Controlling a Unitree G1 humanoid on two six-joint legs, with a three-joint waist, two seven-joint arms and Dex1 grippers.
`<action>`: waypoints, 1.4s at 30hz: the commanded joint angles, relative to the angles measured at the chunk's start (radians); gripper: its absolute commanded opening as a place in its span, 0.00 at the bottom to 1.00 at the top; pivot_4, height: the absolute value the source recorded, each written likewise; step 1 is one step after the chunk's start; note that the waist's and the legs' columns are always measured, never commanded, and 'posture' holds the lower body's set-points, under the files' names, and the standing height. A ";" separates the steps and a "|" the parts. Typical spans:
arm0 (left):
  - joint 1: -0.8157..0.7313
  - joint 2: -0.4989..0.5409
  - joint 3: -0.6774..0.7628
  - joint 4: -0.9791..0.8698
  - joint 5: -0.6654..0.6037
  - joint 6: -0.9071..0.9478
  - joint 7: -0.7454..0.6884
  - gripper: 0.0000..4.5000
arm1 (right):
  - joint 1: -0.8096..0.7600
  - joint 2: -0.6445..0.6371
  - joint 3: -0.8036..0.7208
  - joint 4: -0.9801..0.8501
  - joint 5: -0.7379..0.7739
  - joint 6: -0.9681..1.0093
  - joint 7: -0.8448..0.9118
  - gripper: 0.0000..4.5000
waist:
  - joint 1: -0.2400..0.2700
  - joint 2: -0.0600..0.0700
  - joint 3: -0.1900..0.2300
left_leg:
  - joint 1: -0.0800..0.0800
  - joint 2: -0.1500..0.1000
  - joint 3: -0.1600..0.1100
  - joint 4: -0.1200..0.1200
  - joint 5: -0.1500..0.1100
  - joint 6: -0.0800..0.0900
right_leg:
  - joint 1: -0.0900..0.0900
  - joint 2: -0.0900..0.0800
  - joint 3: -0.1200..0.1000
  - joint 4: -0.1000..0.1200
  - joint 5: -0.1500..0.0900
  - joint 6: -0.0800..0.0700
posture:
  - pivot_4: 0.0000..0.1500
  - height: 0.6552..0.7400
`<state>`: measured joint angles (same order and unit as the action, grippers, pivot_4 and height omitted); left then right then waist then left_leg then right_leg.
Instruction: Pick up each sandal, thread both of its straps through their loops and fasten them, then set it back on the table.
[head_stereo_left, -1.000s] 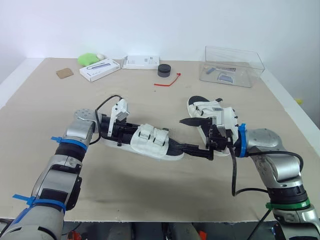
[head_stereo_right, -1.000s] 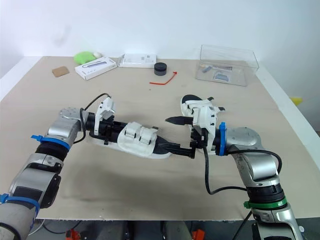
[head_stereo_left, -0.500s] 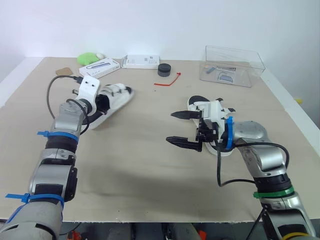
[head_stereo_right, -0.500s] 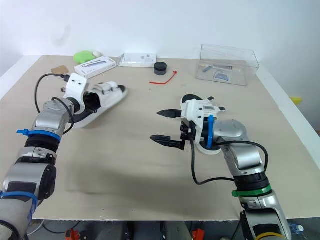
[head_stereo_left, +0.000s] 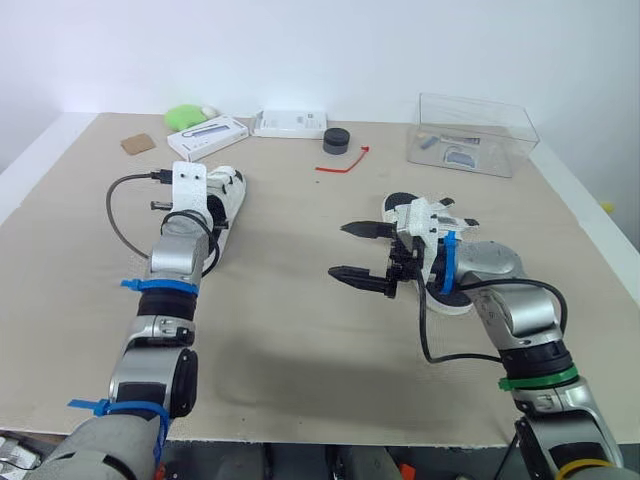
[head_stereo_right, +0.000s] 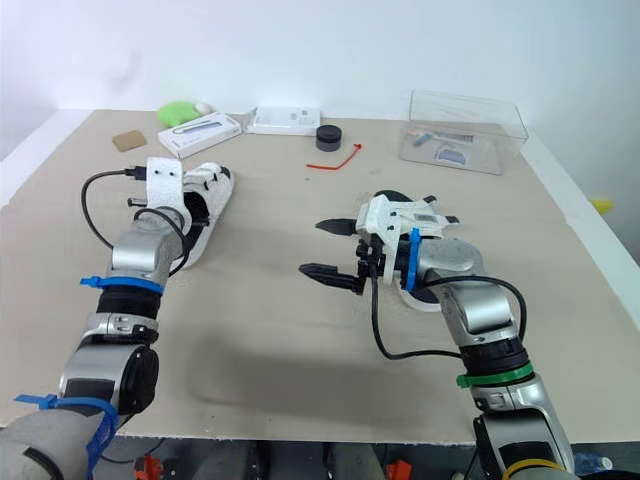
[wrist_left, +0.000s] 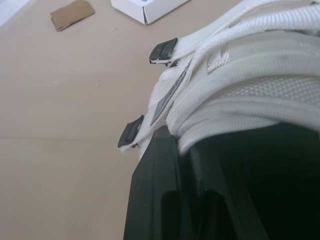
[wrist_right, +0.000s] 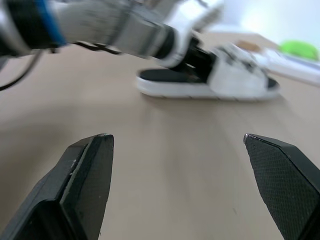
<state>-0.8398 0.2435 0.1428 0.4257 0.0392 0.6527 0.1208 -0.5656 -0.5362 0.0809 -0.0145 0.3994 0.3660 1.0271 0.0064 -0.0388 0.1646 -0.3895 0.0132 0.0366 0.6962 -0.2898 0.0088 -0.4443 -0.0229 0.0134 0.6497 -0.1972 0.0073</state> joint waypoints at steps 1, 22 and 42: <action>0.051 0.008 -0.003 -0.146 0.007 0.057 -0.004 0.01 | -0.031 -0.007 -0.040 0.021 0.012 0.023 -0.020 1.00 | -0.001 0.000 0.000 | 0.000 0.000 0.000 0.000 0.000 0.000 | 0.000 0.000 0.000 0.000 0.000 0.000 | 1.00 1.00; 0.189 -0.001 0.038 -0.473 -0.108 0.179 -0.132 0.87 | -0.062 -0.001 -0.020 0.102 -0.038 -0.046 0.022 1.00 | -0.001 0.000 0.000 | 0.001 0.000 0.000 0.000 0.001 -0.001 | 0.001 0.000 0.000 0.000 0.001 0.000 | 1.00 1.00; 0.640 0.472 0.100 -0.806 -0.537 0.006 -1.029 0.99 | 0.373 -0.222 -0.176 -0.240 0.076 -0.199 0.251 1.00 | 0.000 0.001 0.000 | 0.004 0.001 -0.001 -0.002 0.001 -0.001 | 0.003 0.003 -0.001 -0.001 -0.003 -0.002 | 1.00 1.00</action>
<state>-0.2118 0.6662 0.2450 -0.3731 -0.4756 0.7446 -0.7856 -0.2237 -0.7279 -0.0716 -0.1464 0.4539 0.2235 1.2284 0.0059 -0.0379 0.1649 -0.3852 0.0145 0.0355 0.6942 -0.2889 0.0081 -0.4412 -0.0186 0.0131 0.6488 -0.2005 0.0058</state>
